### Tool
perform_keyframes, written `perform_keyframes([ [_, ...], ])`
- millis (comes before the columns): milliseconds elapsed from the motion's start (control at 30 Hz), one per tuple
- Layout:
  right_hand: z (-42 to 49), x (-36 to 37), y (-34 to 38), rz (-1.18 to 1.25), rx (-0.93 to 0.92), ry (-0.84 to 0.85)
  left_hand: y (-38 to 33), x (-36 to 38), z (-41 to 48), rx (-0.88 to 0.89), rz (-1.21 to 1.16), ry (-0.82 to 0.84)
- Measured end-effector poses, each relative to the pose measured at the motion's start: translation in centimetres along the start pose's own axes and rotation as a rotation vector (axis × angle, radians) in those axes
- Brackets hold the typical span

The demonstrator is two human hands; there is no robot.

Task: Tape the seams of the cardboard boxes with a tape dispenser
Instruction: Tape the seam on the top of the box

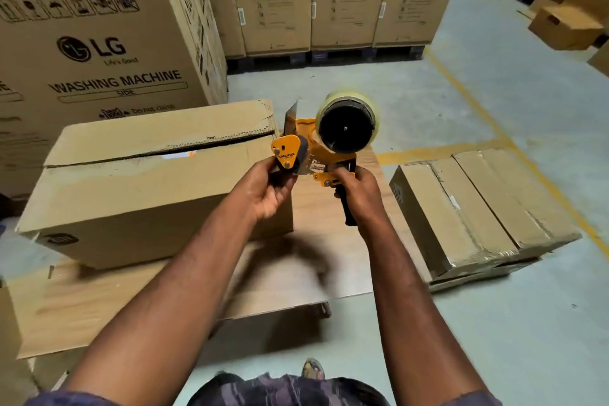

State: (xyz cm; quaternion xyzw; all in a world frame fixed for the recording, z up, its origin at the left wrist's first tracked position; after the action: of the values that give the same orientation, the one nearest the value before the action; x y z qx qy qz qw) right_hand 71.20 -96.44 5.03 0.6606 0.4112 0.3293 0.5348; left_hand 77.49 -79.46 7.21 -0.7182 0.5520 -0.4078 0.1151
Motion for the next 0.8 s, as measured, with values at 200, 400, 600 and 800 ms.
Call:
perform_keyframes([
  [200, -0.5, 4.8, 3.2, -0.145, -0.158, 0.072, -4.4, -4.8, -1.3, 0.157, -0.099, -0.033],
  [400, -0.7, 13.4, 6.5, -0.353, -0.324, 0.178, -11.0, -12.3, -2.2, 0.308, 0.013, -0.126],
  [600, -1.1, 24.3, 8.8, -0.602, -0.55, 0.257, -17.3, -21.9, -3.5, 0.401, 0.088, -0.246],
  [800, -0.7, 34.9, 8.3, -0.735, -0.683, 0.373, -22.6, -32.2, -3.8, 0.474, 0.174, -0.361],
])
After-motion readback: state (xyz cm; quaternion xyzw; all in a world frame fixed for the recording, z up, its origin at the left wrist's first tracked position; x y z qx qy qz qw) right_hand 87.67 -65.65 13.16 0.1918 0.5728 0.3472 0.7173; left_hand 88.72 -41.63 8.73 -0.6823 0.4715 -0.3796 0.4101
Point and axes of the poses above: each hand's wrist, its own z-axis towards the middle knuckle, its own x-axis out of the palm, y = z × x, the point moved 4 cm from there along z, towards the middle knuckle
